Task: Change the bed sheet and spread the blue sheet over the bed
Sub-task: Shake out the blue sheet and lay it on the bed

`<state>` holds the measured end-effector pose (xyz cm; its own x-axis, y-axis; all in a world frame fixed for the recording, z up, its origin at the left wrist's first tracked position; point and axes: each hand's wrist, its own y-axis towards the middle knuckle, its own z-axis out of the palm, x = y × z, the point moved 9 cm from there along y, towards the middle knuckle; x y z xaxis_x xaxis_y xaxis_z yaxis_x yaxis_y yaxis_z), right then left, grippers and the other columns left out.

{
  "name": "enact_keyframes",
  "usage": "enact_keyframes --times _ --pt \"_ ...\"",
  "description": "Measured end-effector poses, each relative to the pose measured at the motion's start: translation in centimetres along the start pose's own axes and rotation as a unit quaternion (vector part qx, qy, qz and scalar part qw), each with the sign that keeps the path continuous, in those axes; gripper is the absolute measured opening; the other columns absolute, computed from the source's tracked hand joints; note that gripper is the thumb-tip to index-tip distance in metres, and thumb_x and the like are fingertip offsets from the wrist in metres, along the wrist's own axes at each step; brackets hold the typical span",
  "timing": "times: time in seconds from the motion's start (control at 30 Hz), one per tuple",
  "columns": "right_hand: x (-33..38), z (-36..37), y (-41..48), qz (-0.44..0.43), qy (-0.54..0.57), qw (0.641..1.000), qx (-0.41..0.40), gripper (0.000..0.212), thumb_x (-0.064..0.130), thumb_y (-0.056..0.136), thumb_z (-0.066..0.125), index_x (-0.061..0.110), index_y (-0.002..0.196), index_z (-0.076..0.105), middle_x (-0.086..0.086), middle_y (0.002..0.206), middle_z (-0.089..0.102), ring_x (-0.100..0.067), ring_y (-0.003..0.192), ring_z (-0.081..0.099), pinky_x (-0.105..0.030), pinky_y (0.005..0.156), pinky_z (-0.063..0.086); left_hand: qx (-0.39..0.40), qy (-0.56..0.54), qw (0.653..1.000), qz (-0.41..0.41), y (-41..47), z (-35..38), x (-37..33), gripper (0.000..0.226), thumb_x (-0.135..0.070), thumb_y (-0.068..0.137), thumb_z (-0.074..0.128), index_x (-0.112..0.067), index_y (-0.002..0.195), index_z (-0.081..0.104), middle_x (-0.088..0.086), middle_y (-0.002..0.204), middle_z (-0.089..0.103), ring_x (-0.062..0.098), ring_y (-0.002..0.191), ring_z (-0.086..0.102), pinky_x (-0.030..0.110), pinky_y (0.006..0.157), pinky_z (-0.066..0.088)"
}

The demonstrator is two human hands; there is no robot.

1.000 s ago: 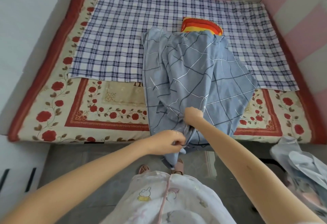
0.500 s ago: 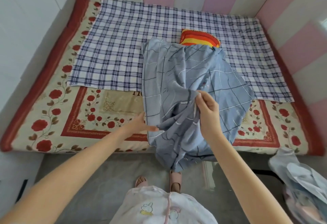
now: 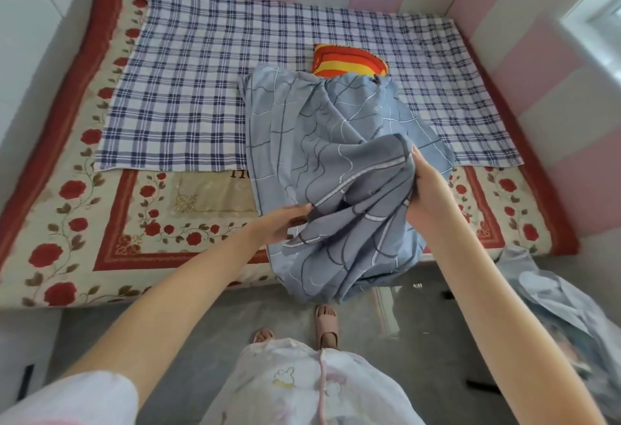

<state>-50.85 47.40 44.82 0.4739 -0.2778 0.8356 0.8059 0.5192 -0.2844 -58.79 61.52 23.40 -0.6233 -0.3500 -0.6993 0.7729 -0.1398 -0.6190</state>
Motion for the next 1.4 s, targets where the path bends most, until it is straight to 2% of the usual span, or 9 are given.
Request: enact_keyframes --times 0.17,0.37,0.53,0.73,0.8,0.9,0.97,1.1,1.4 --pt "-0.3 0.5 0.2 0.028 -0.018 0.999 0.027 0.085 0.041 0.067 0.078 0.001 0.135 0.046 -0.02 0.13 0.056 -0.029 0.118 0.058 -0.039 0.092 0.053 -0.055 -0.005 0.998 0.011 1.0 -0.4 -0.1 0.013 -0.026 0.092 0.06 -0.015 0.098 0.058 0.002 0.111 0.056 0.018 0.114 0.045 0.04 0.101 0.035" --pt "-0.2 0.0 0.6 0.038 -0.028 0.999 0.028 0.075 0.037 0.08 0.063 -0.006 0.137 0.039 -0.024 0.132 0.051 -0.033 0.121 0.053 -0.04 0.093 0.052 -0.149 -0.079 0.985 0.021 0.2 -0.7 -1.3 0.016 -0.019 0.1 0.046 -0.007 0.102 0.056 0.013 0.097 0.057 0.02 0.079 0.054 0.03 0.069 0.043" --pt "5.5 -5.3 1.2 -0.127 -0.184 0.961 -0.16 0.024 0.026 0.099 0.049 0.021 0.084 0.067 0.002 0.078 0.065 -0.014 0.075 0.059 -0.028 0.072 0.05 -0.231 -0.262 0.929 0.125 -4.2 -3.7 -9.3 0.035 -0.009 0.101 0.029 0.0 0.126 0.052 0.02 0.124 0.058 0.031 0.11 0.059 0.037 0.095 0.048" --pt "7.3 -3.6 4.5 -0.221 -0.229 0.924 -0.212 0.027 0.02 0.097 0.052 0.02 0.071 0.058 0.008 0.064 0.04 -0.003 0.06 0.034 -0.021 0.06 0.031 -0.104 -0.167 0.975 0.101 -9.6 4.4 -17.3 0.048 -0.055 0.092 0.046 -0.011 0.092 0.065 0.007 0.083 0.07 0.016 0.069 0.069 0.024 0.058 0.057" --pt "6.9 -1.1 5.9 -0.231 -0.299 0.913 -0.154 0.022 0.016 0.098 0.05 0.017 0.079 0.061 0.014 0.062 0.045 0.002 0.057 0.036 -0.016 0.058 0.03 -0.059 -0.124 0.987 0.078 -10.0 6.4 -17.7 0.031 -0.04 0.093 0.052 -0.011 0.091 0.061 0.004 0.074 0.068 0.013 0.063 0.066 0.022 0.057 0.055" --pt "0.9 0.9 7.2 -0.152 -0.401 0.903 -0.013 0.047 0.039 0.099 0.045 0.007 0.132 0.05 0.005 0.118 0.061 -0.006 0.106 0.056 -0.019 0.093 0.044 -0.012 -0.117 0.988 0.105 -10.9 8.9 -19.2 0.015 -0.017 0.095 0.047 -0.006 0.091 0.056 0.006 0.067 0.067 0.013 0.056 0.066 0.02 0.053 0.054" --pt "-5.0 0.3 5.9 -0.105 -0.417 0.902 0.037 0.096 0.07 0.082 0.047 0.013 0.152 0.014 -0.006 0.157 0.02 -0.017 0.144 0.02 -0.038 0.118 0.021 0.014 -0.149 0.978 0.143 -11.5 10.1 -21.1 0.024 -0.019 0.088 0.051 -0.001 0.103 0.056 0.01 0.08 0.067 0.016 0.067 0.066 0.025 0.063 0.056" --pt "-12.7 -1.4 2.9 -0.084 -0.514 0.852 -0.052 0.128 0.065 0.067 0.07 0.021 0.15 -0.017 0.007 0.157 -0.015 -0.01 0.145 -0.005 -0.041 0.117 0.009 0.028 -0.177 0.964 0.198 -12.8 11.3 -24.1 0.035 -0.023 0.099 0.042 -0.004 0.128 0.046 0.013 0.106 0.061 0.02 0.093 0.061 0.03 0.086 0.052" --pt "-20.6 -6.0 8.1 0.196 -0.508 0.82 -0.178 0.063 0.031 0.092 0.058 0.014 0.144 0.028 -0.016 0.144 0.035 -0.037 0.128 0.04 -0.052 0.103 0.037 0.059 -0.248 0.922 0.291 -17.1 9.2 -29.0 0.04 -0.027 0.104 0.031 0.004 0.118 0.052 0.02 0.111 0.059 0.028 0.102 0.057 0.044 0.091 0.046"
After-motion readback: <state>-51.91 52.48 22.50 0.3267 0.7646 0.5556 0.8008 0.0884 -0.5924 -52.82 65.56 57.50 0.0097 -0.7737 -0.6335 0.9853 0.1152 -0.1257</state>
